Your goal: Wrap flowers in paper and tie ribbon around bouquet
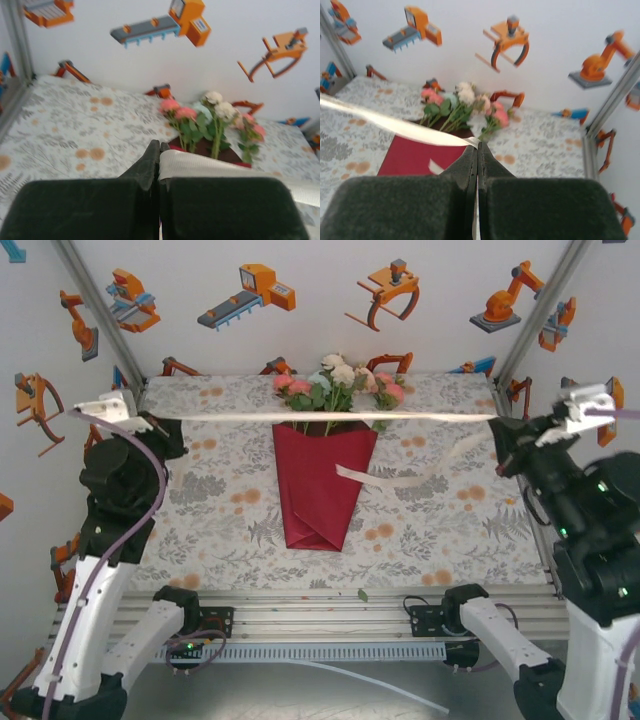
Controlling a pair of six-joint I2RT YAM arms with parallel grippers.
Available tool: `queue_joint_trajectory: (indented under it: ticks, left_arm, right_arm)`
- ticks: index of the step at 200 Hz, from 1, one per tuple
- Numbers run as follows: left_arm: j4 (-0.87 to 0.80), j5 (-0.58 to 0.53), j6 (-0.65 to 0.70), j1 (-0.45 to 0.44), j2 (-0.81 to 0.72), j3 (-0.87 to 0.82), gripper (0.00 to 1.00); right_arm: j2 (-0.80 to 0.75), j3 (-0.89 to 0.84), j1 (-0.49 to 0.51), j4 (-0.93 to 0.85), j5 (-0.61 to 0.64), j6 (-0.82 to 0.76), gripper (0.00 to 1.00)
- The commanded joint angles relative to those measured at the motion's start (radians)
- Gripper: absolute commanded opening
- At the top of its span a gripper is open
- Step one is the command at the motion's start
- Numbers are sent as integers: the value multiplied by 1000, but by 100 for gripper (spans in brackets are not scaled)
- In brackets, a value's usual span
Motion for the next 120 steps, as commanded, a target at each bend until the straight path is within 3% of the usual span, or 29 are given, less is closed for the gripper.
queue_joint_trajectory:
  ticks: [1,18,35,54,71,100,106,120]
  left_arm:
    - [-175,-13,-98,-5,-8,-52,0]
    - [-209,-56,-111,-6,-5,-93,0]
    - [-228,-158,-138,-2,22,-135,0]
    - [-251,-286,-214,50,88,-163,0]
    - [-263,-243,-318,162,165,-180,0]
    - [-230,-76,-546,346,251,-255,0]
    - [-213,-72,-582,365,258,-276,0]
    - [-192,-78,-649,403,285,-309,0]
  right_arm:
    - [-1,37,-6,-46,16,-85,0]
    - [34,23,-5,-82,-71,-77,0]
    - [74,-94,-4,-60,-238,2,0]
    - [94,-393,0,124,-571,176,0]
    - [117,-690,51,380,-761,342,0]
    - [229,-936,239,546,-787,403,0]
    - [263,-951,264,537,-767,409,4]
    - [357,-952,303,506,-770,399,24]
